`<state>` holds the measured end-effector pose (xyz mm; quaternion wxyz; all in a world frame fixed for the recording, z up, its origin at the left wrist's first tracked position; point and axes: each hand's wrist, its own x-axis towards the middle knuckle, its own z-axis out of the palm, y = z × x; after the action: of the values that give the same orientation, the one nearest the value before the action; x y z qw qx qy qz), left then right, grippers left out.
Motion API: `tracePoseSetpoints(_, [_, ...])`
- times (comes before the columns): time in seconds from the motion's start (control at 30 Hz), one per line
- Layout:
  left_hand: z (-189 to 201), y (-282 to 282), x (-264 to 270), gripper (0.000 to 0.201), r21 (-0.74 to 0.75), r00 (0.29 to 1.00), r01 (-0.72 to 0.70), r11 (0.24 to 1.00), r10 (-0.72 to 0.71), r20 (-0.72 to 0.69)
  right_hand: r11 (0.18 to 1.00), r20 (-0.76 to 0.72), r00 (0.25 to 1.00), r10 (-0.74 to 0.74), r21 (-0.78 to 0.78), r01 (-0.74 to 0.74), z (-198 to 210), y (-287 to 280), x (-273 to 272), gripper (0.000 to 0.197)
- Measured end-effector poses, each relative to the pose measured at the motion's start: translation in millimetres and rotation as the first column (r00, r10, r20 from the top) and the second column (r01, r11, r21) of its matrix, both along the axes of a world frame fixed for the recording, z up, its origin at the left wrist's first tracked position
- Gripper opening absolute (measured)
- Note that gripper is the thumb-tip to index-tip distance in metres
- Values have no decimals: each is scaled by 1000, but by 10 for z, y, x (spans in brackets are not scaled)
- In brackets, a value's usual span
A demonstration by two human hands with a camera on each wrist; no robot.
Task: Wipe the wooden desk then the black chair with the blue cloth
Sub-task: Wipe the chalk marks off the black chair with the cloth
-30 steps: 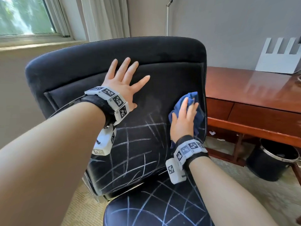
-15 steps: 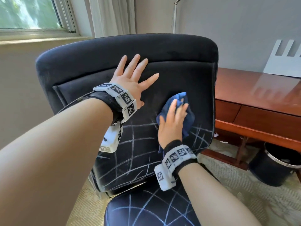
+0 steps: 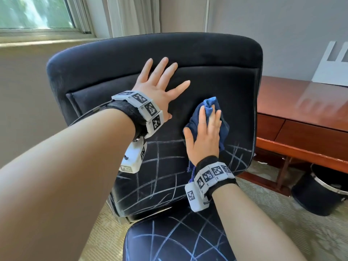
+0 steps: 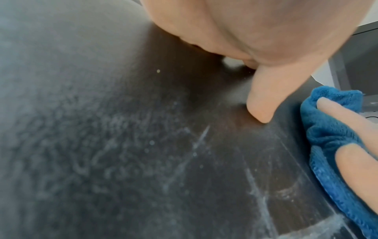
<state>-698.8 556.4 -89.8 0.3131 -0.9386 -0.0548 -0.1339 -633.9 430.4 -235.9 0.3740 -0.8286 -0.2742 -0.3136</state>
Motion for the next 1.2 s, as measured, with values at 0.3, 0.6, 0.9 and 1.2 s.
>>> tracePoseSetpoints(0.3, [67, -10, -36, 81, -49, 1000, 6, 999, -8, -28, 994, 73, 996, -42, -93, 49, 196, 78, 18, 61])
tracePoseSetpoints(0.6, [191, 189, -354, 82, -108, 993, 58, 992, -68, -93, 984, -203, 979, -17, -175, -19, 122, 100, -320, 78])
tracePoseSetpoints(0.9, [336, 630, -1143, 76, 22, 980, -185, 982, 186, -69, 993, -313, 944, 105, 88, -81, 585, 463, -619, 64])
tracePoseSetpoints(1.2, [484, 831, -1400, 83, -78, 968, -243, 967, 247, 46, 944, -300, 916, 266, -110, -310, 462, 686, -1287, 62])
